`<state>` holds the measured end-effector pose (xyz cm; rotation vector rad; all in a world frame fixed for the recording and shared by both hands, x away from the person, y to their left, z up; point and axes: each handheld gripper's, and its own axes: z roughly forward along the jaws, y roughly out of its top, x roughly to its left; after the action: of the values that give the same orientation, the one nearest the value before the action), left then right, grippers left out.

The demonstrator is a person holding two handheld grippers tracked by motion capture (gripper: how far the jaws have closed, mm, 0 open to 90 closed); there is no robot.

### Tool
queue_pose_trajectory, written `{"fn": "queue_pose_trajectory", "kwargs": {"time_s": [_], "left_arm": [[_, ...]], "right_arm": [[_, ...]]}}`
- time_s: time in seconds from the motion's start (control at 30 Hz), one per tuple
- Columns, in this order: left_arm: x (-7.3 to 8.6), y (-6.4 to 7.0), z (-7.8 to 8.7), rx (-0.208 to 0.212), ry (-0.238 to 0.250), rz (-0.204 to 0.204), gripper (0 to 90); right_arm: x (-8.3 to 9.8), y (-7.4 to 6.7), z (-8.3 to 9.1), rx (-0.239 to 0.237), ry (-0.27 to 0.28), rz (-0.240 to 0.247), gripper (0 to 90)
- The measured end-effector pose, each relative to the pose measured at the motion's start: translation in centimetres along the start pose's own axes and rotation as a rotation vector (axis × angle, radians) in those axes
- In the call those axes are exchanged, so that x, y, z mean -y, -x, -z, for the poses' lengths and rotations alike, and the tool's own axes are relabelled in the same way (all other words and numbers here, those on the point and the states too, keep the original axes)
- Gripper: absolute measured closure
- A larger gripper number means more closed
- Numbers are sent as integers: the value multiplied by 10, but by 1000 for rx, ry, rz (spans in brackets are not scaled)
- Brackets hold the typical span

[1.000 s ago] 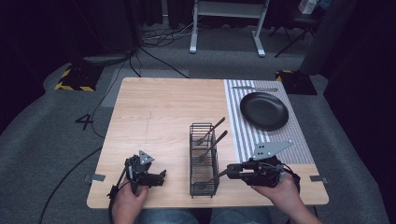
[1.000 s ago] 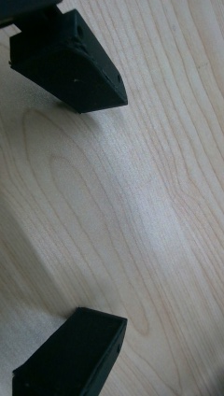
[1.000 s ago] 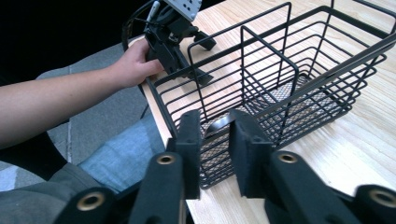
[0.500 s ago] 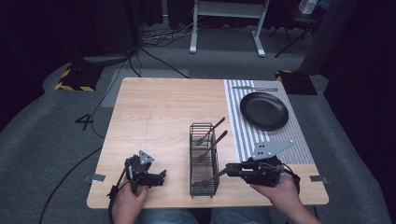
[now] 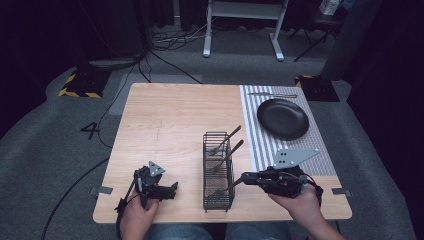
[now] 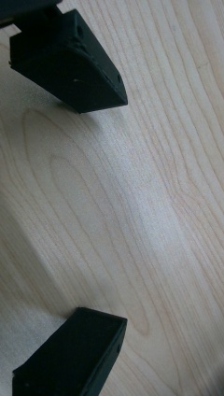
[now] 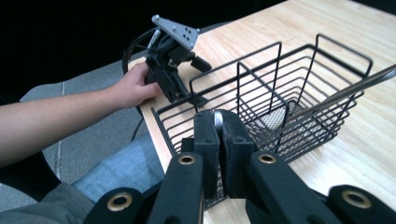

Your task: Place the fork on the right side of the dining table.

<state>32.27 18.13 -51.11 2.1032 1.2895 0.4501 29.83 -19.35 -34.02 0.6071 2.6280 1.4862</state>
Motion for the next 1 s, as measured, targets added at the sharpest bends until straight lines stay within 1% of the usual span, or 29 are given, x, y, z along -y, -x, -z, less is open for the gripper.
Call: {"fn": "queue_pose_trajectory", "kwargs": {"time_s": [0.13, 0.17, 0.2, 0.23, 0.27, 0.3, 0.33, 0.6, 0.63, 0.7, 0.9, 1.0], "left_arm": [[0, 0, 0, 0, 0, 0, 2], [0, 0, 0, 0, 0, 0, 2], [0, 0, 0, 0, 0, 0, 2], [0, 0, 0, 0, 0, 0, 2], [0, 0, 0, 0, 0, 0, 2], [0, 0, 0, 0, 0, 0, 2], [0, 0, 0, 0, 0, 0, 2], [0, 0, 0, 0, 0, 0, 2], [0, 0, 0, 0, 0, 0, 2], [0, 0, 0, 0, 0, 0, 2], [0, 0, 0, 0, 0, 0, 2], [0, 0, 0, 0, -1, -1, 1]], "right_arm": [[-3, 0, 6, 11, 21, 3, 866], [-4, 0, 9, 14, 36, 2, 866], [-4, 0, 9, 14, 36, 2, 866], [-6, 1, 14, 13, 55, 0, 866], [-6, 1, 14, 13, 55, 0, 866], [-7, 2, 19, 11, 71, -6, 866], [-7, 2, 19, 11, 71, -6, 866], [-9, 6, 33, 7, 120, -26, 867], [-9, 7, 37, 7, 134, -28, 867], [-9, 8, 39, 8, 140, -31, 867], [-12, 8, 53, 7, 175, -37, 867], [-13, 7, 55, 10, 181, -37, 867]]}}
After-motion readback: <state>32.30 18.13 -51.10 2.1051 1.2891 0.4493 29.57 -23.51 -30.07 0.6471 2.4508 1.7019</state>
